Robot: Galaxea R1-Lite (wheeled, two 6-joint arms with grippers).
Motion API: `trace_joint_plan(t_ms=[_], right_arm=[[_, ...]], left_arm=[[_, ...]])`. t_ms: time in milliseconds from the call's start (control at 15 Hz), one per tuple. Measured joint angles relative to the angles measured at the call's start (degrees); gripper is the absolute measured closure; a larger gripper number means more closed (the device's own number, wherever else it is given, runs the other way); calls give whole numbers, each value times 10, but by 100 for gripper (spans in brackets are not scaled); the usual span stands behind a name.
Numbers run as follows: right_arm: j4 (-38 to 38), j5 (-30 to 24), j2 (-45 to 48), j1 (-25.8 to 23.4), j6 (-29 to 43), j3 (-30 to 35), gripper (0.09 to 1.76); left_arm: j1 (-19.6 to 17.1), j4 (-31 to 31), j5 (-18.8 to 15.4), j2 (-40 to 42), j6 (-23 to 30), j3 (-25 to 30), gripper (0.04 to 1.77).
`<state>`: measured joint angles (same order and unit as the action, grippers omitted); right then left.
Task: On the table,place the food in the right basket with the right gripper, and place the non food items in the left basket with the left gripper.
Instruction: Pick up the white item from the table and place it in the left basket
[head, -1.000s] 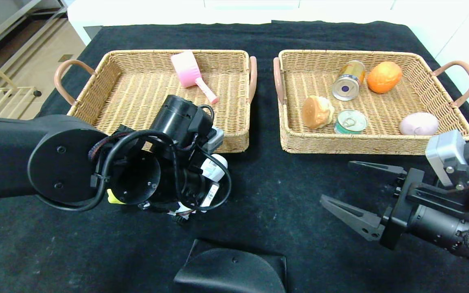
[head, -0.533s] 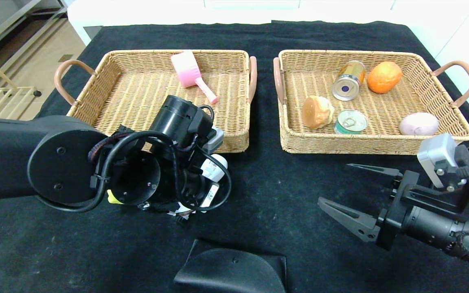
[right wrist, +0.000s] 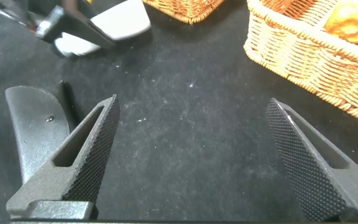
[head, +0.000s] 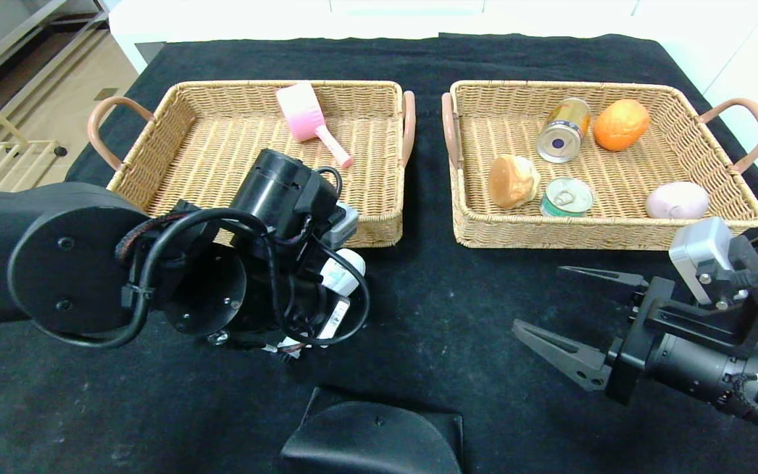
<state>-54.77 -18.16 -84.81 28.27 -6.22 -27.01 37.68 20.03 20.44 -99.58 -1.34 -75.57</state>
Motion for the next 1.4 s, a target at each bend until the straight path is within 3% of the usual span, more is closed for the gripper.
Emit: trace_joint_plan(t_ms=[600,933,1400], right_arm=[[0,0,-1,0,0,0,14],[0,0,-1,0,0,0,14],[0,0,-1,0,0,0,14]], left_arm=[[11,-3,9,95,11,-4,121],[-32,-8,12,95,7,-68,121],[-103,-19,9,25,2,-195,121]])
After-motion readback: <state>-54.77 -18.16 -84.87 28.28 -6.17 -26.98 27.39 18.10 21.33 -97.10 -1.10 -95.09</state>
